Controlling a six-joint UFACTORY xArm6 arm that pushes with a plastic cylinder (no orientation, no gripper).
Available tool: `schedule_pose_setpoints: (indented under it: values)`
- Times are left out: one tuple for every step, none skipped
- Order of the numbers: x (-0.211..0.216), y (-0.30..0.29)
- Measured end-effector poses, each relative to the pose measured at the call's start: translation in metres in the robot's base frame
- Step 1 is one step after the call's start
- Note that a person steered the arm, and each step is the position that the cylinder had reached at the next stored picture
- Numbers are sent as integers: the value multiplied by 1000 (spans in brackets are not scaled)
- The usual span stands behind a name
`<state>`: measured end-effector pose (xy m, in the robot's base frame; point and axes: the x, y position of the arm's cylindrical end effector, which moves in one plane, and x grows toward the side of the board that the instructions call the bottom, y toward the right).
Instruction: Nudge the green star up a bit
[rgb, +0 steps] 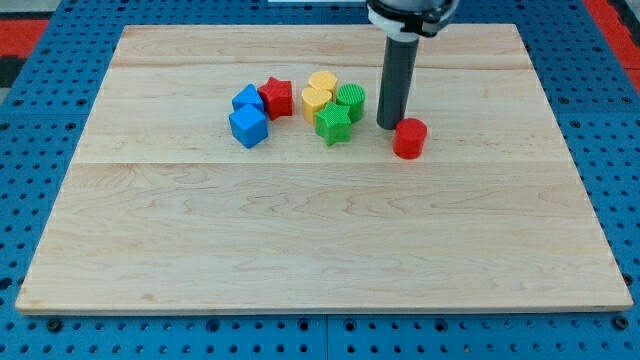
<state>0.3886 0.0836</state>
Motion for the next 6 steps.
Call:
schedule_pose_setpoints:
  values:
    - [16, 7]
    - [30, 28]
    - [42, 41]
    - [62, 9]
    - [66, -52]
    - [39, -96]
